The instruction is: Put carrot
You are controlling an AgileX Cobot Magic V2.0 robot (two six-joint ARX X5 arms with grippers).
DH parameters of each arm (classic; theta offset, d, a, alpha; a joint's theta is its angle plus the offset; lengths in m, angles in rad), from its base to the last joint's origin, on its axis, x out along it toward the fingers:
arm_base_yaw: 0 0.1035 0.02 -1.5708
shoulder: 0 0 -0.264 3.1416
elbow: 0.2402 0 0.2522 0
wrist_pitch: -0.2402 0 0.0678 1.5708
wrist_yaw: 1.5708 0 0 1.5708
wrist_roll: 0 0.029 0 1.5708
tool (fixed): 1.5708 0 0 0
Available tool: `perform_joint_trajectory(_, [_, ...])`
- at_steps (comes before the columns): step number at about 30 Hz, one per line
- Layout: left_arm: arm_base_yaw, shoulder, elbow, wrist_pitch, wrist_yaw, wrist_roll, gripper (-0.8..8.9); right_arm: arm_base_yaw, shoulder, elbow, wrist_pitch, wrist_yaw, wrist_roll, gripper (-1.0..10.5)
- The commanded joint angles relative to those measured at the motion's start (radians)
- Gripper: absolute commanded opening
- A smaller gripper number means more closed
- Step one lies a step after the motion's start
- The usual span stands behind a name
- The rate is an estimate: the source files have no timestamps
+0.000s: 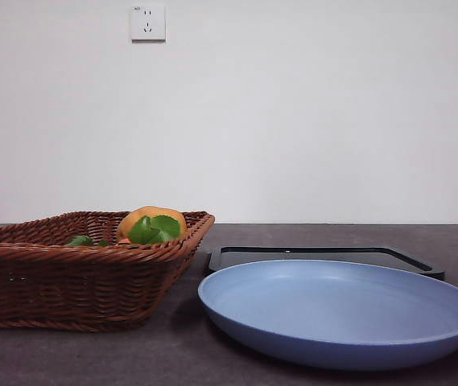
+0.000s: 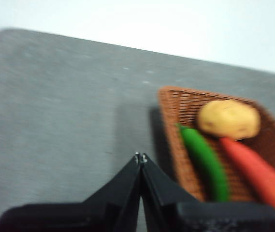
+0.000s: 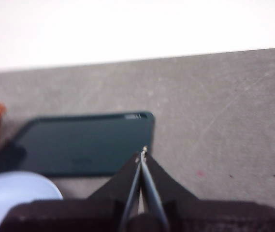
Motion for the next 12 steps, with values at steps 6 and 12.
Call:
perform_joint_trajectory(6, [0.002, -0.003, -0.006, 0.046, 0.190, -0.140, 0.08, 0.001, -0.004, -0.004, 0.019, -0.003, 0.417, 0.0])
perform_joint_trajectory(12, [0.002, 0.010, 0.019, 0.034, 0.223, -0.196, 0.07, 0.002, 0.005, 0.009, 0.000, -0.062, 0.501, 0.0])
